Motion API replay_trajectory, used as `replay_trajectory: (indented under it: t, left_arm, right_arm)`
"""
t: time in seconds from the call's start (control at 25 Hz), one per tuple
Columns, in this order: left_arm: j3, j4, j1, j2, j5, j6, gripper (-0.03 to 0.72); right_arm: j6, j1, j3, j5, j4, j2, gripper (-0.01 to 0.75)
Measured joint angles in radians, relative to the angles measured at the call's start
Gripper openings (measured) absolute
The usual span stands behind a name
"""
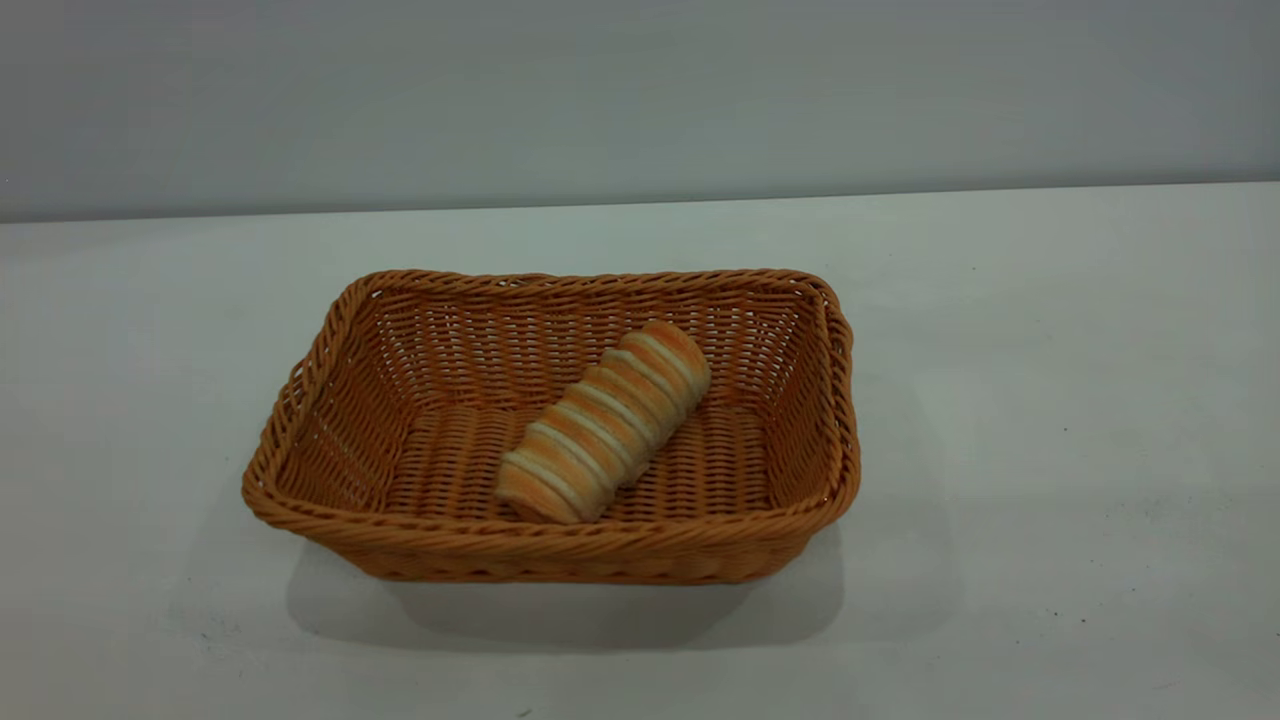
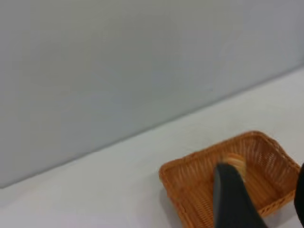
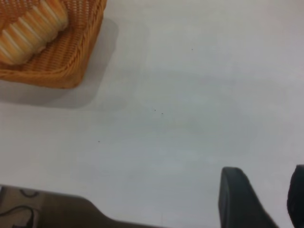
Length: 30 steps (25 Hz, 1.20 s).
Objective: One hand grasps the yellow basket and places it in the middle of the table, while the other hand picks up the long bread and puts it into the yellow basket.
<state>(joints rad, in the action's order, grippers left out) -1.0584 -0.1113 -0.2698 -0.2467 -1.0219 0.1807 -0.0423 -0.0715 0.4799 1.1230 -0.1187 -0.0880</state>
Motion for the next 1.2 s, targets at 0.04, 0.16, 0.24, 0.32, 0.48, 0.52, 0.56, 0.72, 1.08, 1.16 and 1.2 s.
replay_trajectory:
  t: [0.04, 0.16, 0.24, 0.32, 0.48, 0.52, 0.56, 0.72, 1.08, 1.16, 1.2]
  left_arm:
    - [0.020, 0.017, 0.000, 0.067, -0.024, -0.016, 0.396]
    - [0.088, 0.067, 0.000, 0.186, -0.117, -0.046, 0.384]
    - [0.154, 0.073, -0.002, 0.217, -0.137, -0.088, 0.377]
    - [0.226, 0.101, -0.002, 0.238, -0.137, -0.137, 0.370]
    - [0.387, 0.209, -0.002, 0.272, -0.136, -0.247, 0.366]
    - [0.424, 0.236, -0.002, 0.272, -0.136, -0.277, 0.366]
    - [0.455, 0.256, -0.002, 0.272, -0.136, -0.300, 0.366]
    - [0.530, 0.274, -0.002, 0.272, -0.136, -0.321, 0.366]
    - [0.569, 0.280, -0.002, 0.272, -0.123, -0.322, 0.366]
    - [0.569, 0.280, -0.002, 0.272, -0.123, -0.322, 0.366]
    - [0.569, 0.280, -0.002, 0.272, -0.123, -0.322, 0.366]
  right_arm:
    - [0.000, 0.000, 0.000, 0.000, 0.000, 0.000, 0.238]
    - [0.001, 0.000, 0.000, 0.000, 0.000, 0.000, 0.238]
    - [0.001, 0.000, 0.000, 0.000, 0.000, 0.000, 0.238]
    - [0.001, 0.000, 0.000, 0.000, 0.000, 0.000, 0.238]
    - [0.001, 0.000, 0.000, 0.000, -0.001, 0.000, 0.238]
    - [0.001, 0.000, 0.000, 0.000, -0.001, 0.000, 0.238]
    - [0.001, 0.000, 0.000, 0.000, -0.001, 0.000, 0.238]
    - [0.001, 0.000, 0.000, 0.000, -0.001, 0.000, 0.238]
    - [0.001, 0.000, 0.000, 0.000, -0.001, 0.000, 0.238]
    - [0.001, 0.000, 0.000, 0.000, -0.001, 0.000, 0.238]
    - [0.001, 0.000, 0.000, 0.000, -0.001, 0.000, 0.238]
